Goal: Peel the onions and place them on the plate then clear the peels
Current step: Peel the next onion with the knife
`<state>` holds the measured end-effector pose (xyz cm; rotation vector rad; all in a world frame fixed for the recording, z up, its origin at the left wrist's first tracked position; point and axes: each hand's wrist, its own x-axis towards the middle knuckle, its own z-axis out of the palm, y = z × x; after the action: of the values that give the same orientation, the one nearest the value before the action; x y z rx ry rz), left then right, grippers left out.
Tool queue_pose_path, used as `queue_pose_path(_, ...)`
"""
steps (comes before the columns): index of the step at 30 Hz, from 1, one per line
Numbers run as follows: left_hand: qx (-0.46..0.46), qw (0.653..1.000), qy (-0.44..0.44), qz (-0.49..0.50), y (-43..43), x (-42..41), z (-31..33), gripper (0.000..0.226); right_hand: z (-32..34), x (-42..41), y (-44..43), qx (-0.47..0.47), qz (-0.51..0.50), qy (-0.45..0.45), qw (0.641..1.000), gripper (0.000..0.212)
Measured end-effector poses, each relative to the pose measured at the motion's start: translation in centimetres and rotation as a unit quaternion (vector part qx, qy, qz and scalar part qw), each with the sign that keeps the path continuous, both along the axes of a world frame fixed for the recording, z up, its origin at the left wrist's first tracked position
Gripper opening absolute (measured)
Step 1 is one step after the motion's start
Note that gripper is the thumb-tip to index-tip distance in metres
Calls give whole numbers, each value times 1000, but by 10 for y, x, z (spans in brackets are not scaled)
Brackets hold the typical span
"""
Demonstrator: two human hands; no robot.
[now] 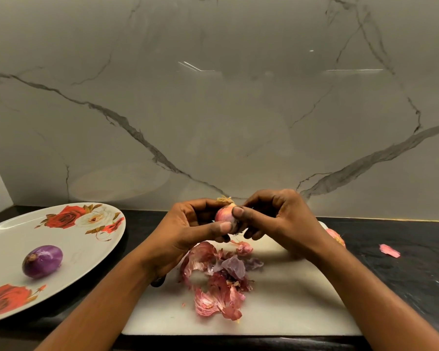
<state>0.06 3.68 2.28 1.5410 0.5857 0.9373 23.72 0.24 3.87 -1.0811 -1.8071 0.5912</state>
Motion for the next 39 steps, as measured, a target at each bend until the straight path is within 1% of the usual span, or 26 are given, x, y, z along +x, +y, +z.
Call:
queue_pose_path(3, 17, 1000, 12, 15, 0, 0, 0, 47, 0, 0, 0, 26, -7, -41, 999, 20)
queue_pose_path(7, 31, 999, 25, 27, -2, 0, -1, 50, -3, 0, 1, 30, 1, -55, 998, 19)
queue_pose_path(11, 65, 996, 57, 36, -3, 1, -2, 52, -6, -2, 2, 35, -14, -84, 996, 14)
queue_pose_path(17, 77, 993, 84, 42, -3, 0, -3, 53, -12, -2, 8, 73, -21, -128, 989, 31)
queue_pose_path(20, 75, 992, 87, 42, -2, 0, -4, 52, -15, 1, 11, 81, -22, -124, 989, 28)
queue_pose_path(23, 56, 995, 65, 43, -1, -2, -4, 52, -14, 0, 10, 89, -19, -114, 989, 12)
queue_pose_path(26, 47, 997, 47, 44, -1, -2, -3, 52, -12, 1, 9, 70, -9, -68, 995, 20)
queue_pose_path(29, 51, 996, 53, 49, -2, -2, -2, 53, -10, 1, 7, 40, -1, -36, 999, 15)
queue_pose_path(33, 78, 992, 69, 73, -2, -1, -2, 54, -10, -4, 7, 24, -11, -23, 999, 10)
queue_pose_path(36, 104, 987, 84, 93, -2, 0, -2, 54, -11, -6, 8, 37, -13, -24, 999, 13)
queue_pose_path(39, 109, 985, 89, 98, -3, 0, -2, 54, -15, -8, 9, 67, -15, -48, 996, 18)
